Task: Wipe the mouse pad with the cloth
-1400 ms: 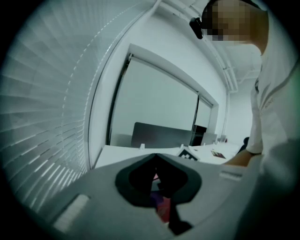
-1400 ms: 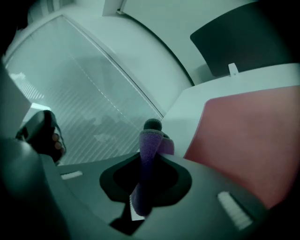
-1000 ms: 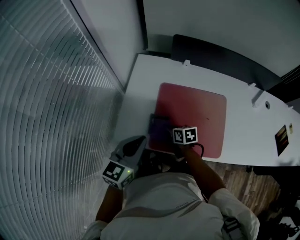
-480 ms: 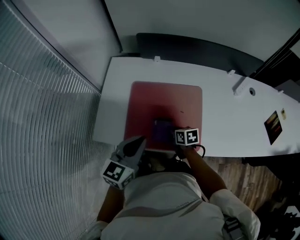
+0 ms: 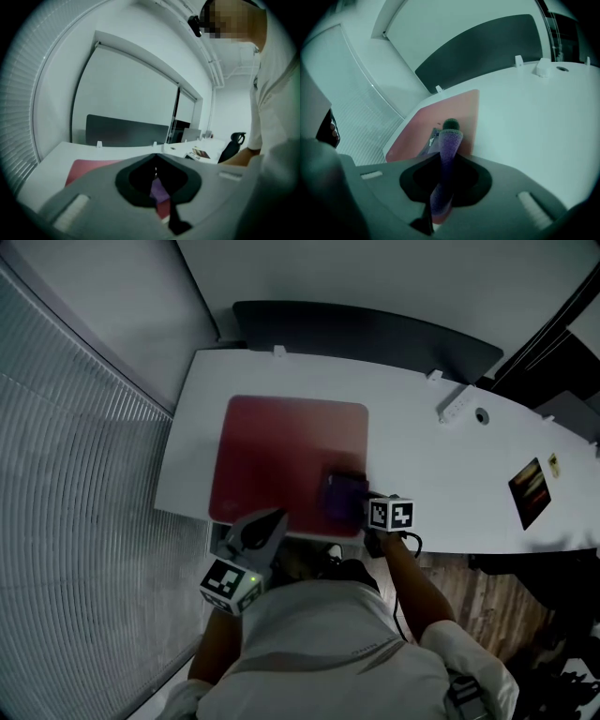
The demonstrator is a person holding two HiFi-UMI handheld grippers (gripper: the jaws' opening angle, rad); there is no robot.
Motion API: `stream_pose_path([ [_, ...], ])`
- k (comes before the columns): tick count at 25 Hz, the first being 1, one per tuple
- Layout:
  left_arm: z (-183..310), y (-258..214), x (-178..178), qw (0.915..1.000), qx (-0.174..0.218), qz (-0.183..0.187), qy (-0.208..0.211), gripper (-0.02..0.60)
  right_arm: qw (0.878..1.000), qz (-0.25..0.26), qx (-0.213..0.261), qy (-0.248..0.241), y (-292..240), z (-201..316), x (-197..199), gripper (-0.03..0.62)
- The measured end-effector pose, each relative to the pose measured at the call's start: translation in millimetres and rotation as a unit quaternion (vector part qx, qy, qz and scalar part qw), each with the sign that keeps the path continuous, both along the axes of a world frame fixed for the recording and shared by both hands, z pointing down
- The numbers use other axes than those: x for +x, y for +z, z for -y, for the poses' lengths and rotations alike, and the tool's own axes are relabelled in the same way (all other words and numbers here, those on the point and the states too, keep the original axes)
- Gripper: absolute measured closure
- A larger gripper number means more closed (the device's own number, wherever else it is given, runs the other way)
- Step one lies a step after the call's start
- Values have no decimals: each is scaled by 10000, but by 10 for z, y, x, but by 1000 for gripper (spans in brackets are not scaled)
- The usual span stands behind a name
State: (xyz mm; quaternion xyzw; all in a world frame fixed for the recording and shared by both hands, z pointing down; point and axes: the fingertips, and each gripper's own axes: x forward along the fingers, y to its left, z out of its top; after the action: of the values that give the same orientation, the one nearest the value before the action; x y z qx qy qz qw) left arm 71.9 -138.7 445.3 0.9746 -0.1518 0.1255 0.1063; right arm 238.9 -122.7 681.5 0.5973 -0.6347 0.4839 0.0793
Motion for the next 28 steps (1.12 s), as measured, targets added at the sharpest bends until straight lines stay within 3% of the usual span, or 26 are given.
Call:
stream_pose_path([
  [10, -164, -77, 163, 9994, 44, -123, 320, 581, 9947, -304, -212, 956, -22, -610, 627, 548],
  [15, 1, -138, -144, 9994, 64, -248, 215, 581, 9915, -454, 150, 1209, -480, -574, 559, 548],
  [21, 267, -164, -849, 9994, 6, -352, -18, 581, 9912, -205, 878, 967, -1132, 91, -160, 548],
  [28, 707, -234, -1848, 9971, -86, -370, -667, 581, 9913, 467, 1231, -33, -1493, 986, -1668, 548],
])
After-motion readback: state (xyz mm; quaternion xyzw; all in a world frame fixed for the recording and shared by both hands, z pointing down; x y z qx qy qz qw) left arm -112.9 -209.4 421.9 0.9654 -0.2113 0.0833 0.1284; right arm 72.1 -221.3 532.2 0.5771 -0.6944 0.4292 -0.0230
